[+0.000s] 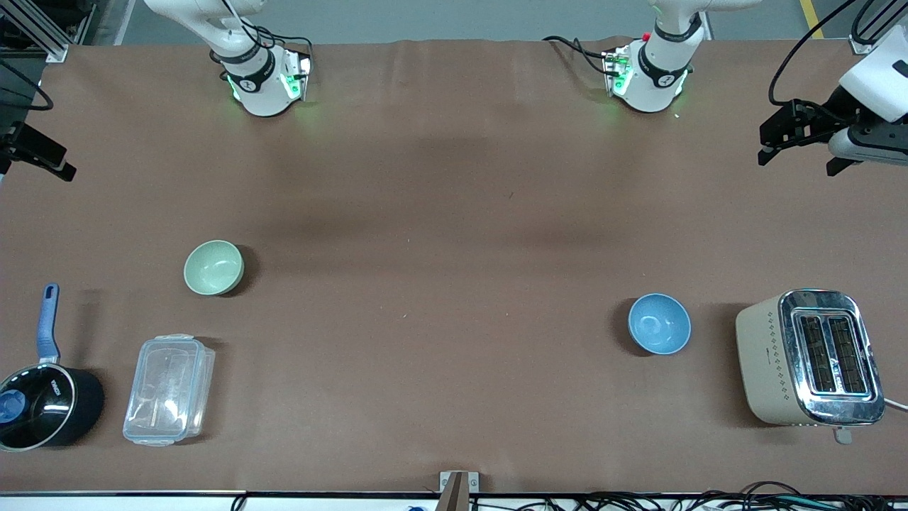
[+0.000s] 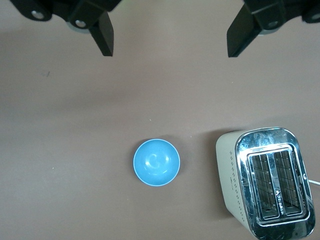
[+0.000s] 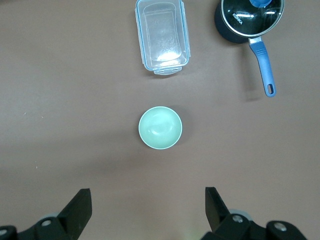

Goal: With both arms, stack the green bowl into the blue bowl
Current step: 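Move the right gripper to the green bowl while the left gripper reaches the blue bowl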

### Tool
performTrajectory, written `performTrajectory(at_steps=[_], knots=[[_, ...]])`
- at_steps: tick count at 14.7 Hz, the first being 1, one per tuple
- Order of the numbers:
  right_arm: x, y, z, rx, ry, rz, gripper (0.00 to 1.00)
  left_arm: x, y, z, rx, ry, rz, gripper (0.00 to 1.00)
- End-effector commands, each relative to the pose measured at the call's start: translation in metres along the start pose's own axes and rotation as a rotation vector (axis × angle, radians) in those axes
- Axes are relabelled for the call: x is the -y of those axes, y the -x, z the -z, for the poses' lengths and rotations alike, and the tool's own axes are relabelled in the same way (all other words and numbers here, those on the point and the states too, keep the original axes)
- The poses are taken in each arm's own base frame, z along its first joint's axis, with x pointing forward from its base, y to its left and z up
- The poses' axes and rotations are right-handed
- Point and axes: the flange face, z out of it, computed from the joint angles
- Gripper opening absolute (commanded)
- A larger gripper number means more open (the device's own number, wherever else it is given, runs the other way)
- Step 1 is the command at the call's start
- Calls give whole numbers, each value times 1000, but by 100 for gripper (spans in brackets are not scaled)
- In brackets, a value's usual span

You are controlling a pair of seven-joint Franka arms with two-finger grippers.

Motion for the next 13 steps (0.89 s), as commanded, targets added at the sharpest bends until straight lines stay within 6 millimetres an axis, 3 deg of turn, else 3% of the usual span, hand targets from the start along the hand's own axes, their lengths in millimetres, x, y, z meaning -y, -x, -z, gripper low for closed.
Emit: performTrajectory(at_steps=[1, 3, 5, 6, 8, 10, 11, 13], knots=[[-4, 0, 2, 3, 0, 6, 100, 2, -3, 5, -10, 7, 31, 100], [-4, 0, 2, 3, 0, 6, 100, 3, -4, 4, -9, 8, 33, 100], [-4, 0, 2, 3, 0, 6, 100, 8, -24, -15, 18, 14, 33, 100], [-4, 0, 2, 3, 0, 6, 100, 12, -37, -34, 44, 18, 30, 100], [0, 2, -8, 41, 4, 22, 100, 31, -61, -83, 60, 24, 61, 100], [-1, 2, -39, 102, 13, 31, 100, 39, -77, -144, 32, 10, 65, 100], [-1, 0, -58, 117, 15, 33, 100, 41, -82, -179, 21, -6, 60, 100], [-3, -5, -116, 133, 21, 65, 100, 44, -92, -248, -3, -12, 62, 100]])
